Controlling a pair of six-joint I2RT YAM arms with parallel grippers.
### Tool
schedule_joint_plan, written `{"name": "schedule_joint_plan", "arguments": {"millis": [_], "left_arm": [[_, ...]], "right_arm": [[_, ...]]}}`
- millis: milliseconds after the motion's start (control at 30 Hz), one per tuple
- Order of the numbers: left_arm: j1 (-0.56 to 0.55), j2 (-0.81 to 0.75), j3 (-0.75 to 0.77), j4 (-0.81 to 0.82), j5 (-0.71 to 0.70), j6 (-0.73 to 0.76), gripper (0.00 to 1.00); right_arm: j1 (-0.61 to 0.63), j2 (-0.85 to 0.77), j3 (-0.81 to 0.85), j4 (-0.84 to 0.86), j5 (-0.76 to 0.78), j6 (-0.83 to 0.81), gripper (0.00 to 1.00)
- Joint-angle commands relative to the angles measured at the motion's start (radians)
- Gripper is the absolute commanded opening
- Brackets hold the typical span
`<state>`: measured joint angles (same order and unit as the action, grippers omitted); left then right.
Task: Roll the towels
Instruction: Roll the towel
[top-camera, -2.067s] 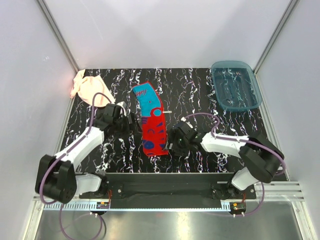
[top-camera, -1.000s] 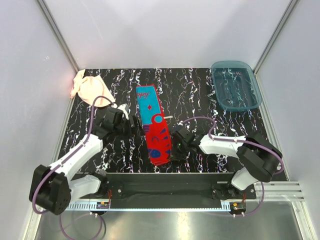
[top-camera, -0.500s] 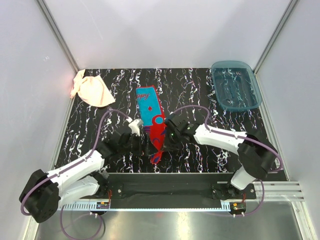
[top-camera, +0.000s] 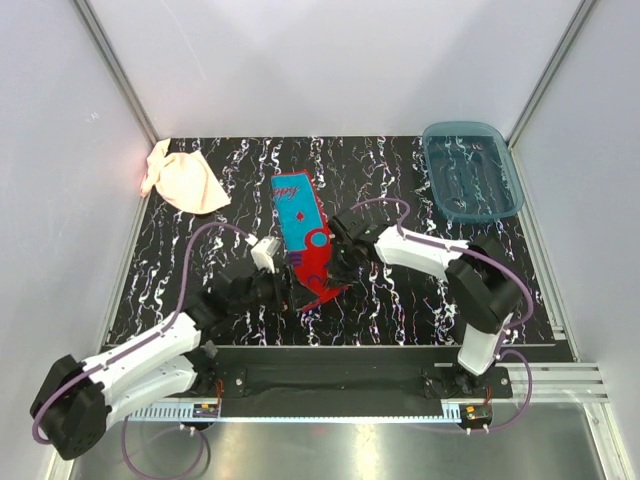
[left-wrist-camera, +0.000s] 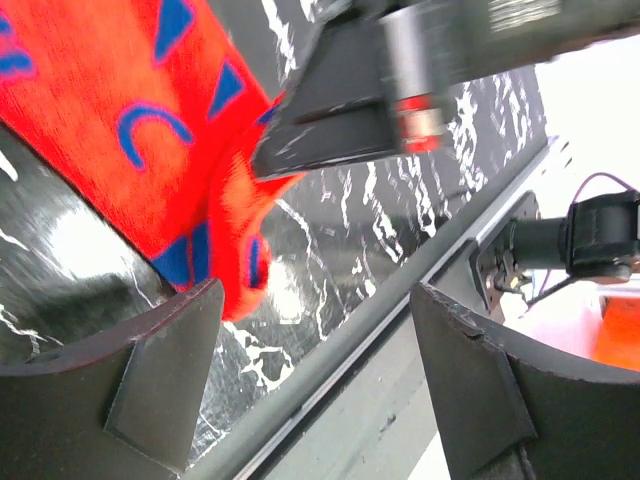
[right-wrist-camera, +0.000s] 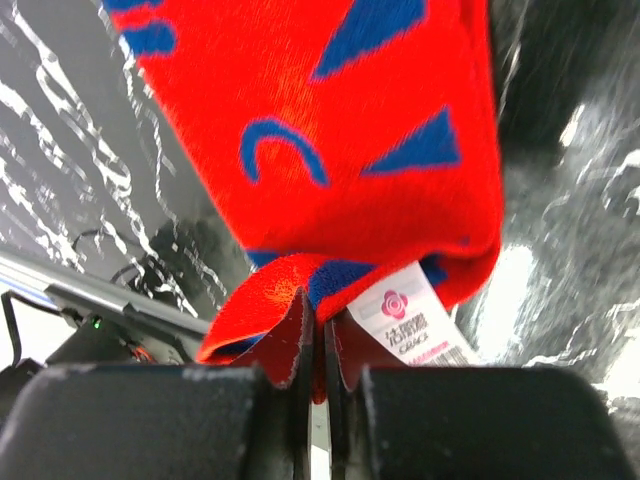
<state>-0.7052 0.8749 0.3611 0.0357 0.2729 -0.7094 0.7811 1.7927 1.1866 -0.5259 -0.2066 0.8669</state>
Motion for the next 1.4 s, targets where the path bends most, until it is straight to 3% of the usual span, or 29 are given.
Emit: {"name": "schedule_joint_plan", "arguments": {"millis": [0,267,667,700,767,900,967,1200,1267,1300,1367], "left_arm": [[-0.004,-0.053,0.087,-0.062,-0.063,0.076,0.81],[-0.007,-0.007,0.064,0.047,0.018,0.108,0.81],[-0.066,0.278,0.154,0.222,0.031,0.182,0.81],[-0.069,0.318,0.168,0.228,0.032,0.186,0.81],[-0.074,0.358,0.193,0.239,0.035,0.192,0.8],[-0.077,0.449,0.24,0.277,0.045,0.188,0.8],[-0.08,0.478,0.272,0.28,0.048,0.194,0.8],[-0.08,0.536,0.317,0.286,0.063,0.2,0.8],[-0.086,0.53,0.326,0.293,0.075,0.2,0.8],[-0.089,0.521,0.329,0.293,0.08,0.203,0.8],[-0.102,0.515,0.343,0.277,0.074,0.212,0.8]], "right_arm": [[-0.031,0.039,0.057,-0.028,-0.024,-0.037,0.04],[-0.088,0.074,0.106,-0.043,-0.016,-0.042,0.06],[-0.175,0.039,0.061,-0.051,0.023,-0.034,0.03],[-0.18,0.036,0.056,-0.051,0.024,-0.034,0.07],[-0.195,0.011,0.036,-0.052,0.045,-0.029,0.25],[-0.232,-0.004,0.01,-0.042,0.058,-0.031,0.3],[-0.244,-0.007,-0.002,-0.039,0.068,-0.028,0.49],[-0.267,-0.018,0.021,-0.043,0.093,-0.032,0.66],[-0.267,-0.009,0.045,-0.054,0.096,-0.035,0.81],[-0.267,-0.006,0.053,-0.06,0.099,-0.04,0.96],[-0.269,-0.006,0.071,-0.072,0.114,-0.043,1.0]]}}
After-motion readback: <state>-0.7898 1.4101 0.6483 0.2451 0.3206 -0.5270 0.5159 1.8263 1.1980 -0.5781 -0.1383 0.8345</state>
